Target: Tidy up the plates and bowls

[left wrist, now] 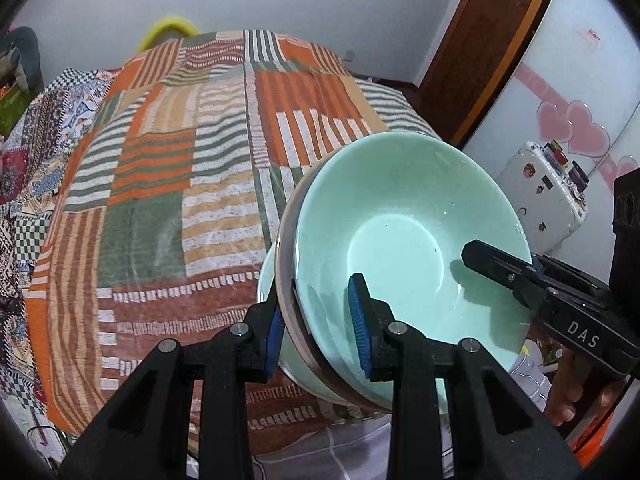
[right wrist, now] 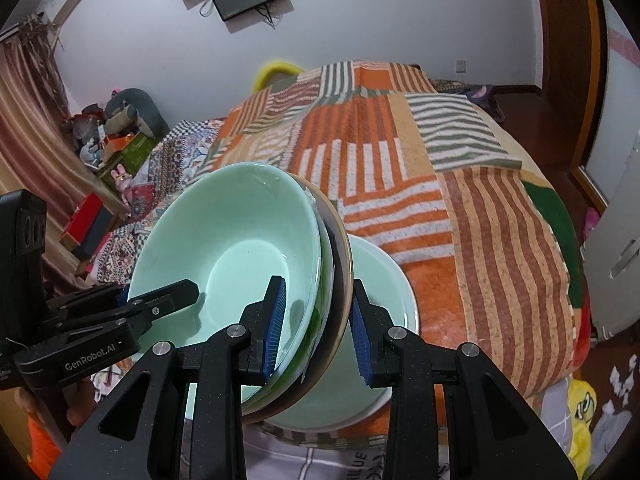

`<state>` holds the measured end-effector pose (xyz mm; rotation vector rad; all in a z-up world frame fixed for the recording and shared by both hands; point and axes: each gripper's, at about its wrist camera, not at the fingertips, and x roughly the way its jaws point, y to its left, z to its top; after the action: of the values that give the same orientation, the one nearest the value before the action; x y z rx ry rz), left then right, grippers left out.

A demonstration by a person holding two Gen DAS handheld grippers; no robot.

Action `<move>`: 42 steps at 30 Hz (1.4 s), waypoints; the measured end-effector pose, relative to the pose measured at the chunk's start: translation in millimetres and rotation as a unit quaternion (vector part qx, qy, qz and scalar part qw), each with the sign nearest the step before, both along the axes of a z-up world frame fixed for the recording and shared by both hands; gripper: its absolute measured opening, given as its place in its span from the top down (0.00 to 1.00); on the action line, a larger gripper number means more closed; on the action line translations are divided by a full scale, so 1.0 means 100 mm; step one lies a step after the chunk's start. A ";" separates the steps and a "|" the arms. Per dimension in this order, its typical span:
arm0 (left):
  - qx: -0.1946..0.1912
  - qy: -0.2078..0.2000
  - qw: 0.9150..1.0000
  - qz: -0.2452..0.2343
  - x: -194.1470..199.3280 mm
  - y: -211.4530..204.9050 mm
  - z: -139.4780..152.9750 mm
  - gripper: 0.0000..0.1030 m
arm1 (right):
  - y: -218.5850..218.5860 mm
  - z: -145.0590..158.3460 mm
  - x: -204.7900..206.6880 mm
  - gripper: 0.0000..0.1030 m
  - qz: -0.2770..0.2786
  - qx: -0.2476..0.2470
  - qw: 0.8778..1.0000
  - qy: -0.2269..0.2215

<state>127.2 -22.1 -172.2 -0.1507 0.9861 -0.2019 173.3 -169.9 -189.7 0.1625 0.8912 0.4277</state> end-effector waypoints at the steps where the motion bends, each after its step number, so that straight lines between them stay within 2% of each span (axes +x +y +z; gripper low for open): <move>1: 0.000 0.004 1.000 -0.001 0.02 -0.01 -0.03 0.71 | -0.01 -0.03 0.01 0.73 -0.001 -0.001 1.000 0.004; 17: 0.004 0.054 0.999 -0.003 0.20 -0.05 -0.43 0.71 | -0.05 -0.36 0.10 0.73 -0.005 -0.003 0.998 0.055; 25: 0.013 0.050 0.999 -0.005 0.20 -0.07 -0.46 0.71 | -0.03 -0.37 0.09 0.70 0.000 0.001 0.999 0.050; 28: 0.022 0.039 0.999 0.000 0.19 -0.07 -0.41 0.70 | -0.02 -0.37 0.09 0.70 0.002 -0.004 0.999 0.049; 31: 0.016 0.031 0.999 0.005 0.17 -0.04 -0.33 0.66 | -0.01 -0.36 0.08 0.69 0.003 -0.010 0.999 0.047; 33: 0.015 0.025 1.000 0.006 0.14 -0.02 -0.27 0.65 | 0.00 -0.31 0.06 0.69 0.000 -0.017 0.999 0.036; 36: 0.020 0.011 1.000 0.011 0.08 0.01 -0.16 0.65 | -0.02 -0.17 -0.02 0.63 0.000 -0.026 1.000 0.008; 38: 0.019 -0.004 1.000 0.016 0.02 0.03 -0.04 0.65 | -0.05 -0.08 -0.05 0.63 0.000 -0.029 1.000 -0.007; 42: 0.016 -0.061 0.998 0.018 -0.16 0.02 0.33 0.65 | -0.11 0.16 -0.15 0.63 -0.001 -0.018 0.999 -0.040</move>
<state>110.9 -19.9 -139.6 -0.1263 0.8644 -0.1603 157.8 -181.0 -174.1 0.1123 0.8202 0.4138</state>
